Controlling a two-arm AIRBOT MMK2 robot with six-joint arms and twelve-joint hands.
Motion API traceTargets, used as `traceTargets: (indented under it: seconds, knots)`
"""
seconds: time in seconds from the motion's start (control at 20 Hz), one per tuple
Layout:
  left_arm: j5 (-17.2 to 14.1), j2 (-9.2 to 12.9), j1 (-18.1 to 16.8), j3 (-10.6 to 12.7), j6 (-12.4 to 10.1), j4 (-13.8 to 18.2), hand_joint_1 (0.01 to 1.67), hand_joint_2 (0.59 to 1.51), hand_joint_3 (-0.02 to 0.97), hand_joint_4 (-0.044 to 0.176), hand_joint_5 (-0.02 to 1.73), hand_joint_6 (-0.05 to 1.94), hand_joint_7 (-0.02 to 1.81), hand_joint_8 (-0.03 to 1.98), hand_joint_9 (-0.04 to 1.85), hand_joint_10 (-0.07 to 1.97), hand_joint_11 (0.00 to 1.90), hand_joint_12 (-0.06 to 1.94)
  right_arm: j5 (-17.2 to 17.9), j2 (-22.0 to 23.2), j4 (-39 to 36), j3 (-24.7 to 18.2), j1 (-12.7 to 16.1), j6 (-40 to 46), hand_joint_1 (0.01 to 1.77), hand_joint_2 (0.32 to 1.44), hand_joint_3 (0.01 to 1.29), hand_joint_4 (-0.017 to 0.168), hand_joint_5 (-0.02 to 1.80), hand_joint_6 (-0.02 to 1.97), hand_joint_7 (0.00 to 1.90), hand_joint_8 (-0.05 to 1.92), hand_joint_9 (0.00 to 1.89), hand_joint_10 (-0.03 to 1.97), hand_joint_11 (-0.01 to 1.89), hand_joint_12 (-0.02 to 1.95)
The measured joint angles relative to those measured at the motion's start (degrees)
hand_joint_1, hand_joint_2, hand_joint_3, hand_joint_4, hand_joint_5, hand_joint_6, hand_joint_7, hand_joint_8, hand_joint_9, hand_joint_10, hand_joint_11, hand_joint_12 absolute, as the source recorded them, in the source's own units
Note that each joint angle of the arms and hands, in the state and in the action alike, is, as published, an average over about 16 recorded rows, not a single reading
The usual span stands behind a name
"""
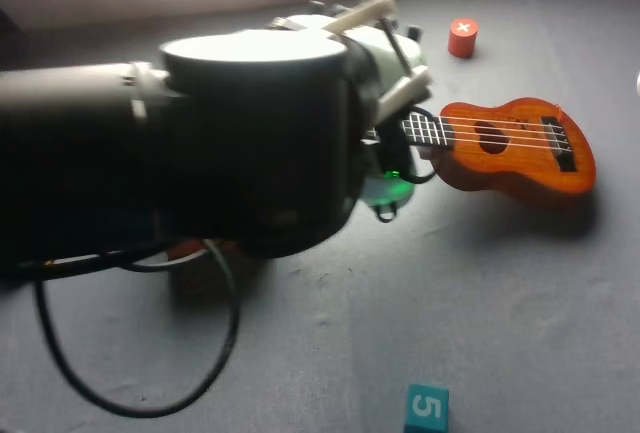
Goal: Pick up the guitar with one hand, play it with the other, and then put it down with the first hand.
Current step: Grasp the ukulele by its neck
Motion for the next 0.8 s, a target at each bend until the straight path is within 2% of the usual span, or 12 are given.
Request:
traceTargets:
  seconds: [0.4,0.8]
  knots:
    - [-0.8,-6.6,4.3,5.8,-3.2,4.4,0.98,1.068,-0.002,0.011,0.02,-0.01,0.02,-0.01,0.02,0.01,0.02,0.0,-2.7,1.0,0.7,-1.8,1.1,-0.6,0.04,1.29,0.03,0.004,0.02,0.02,0.05,0.01,0.02,0.01,0.02,0.0]
    - [-0.8,-9.1,7.4,9.9,-6.2,9.2,0.98,1.07,-0.002,0.014,0.02,-0.01,0.02,-0.01,0.02,0.01,0.02,0.0,-4.0,0.4,1.1,-3.5,2.3,-1.0,0.05,1.29,0.02,0.004,0.02,0.02,0.05,0.01,0.02,0.01,0.02,0.0]
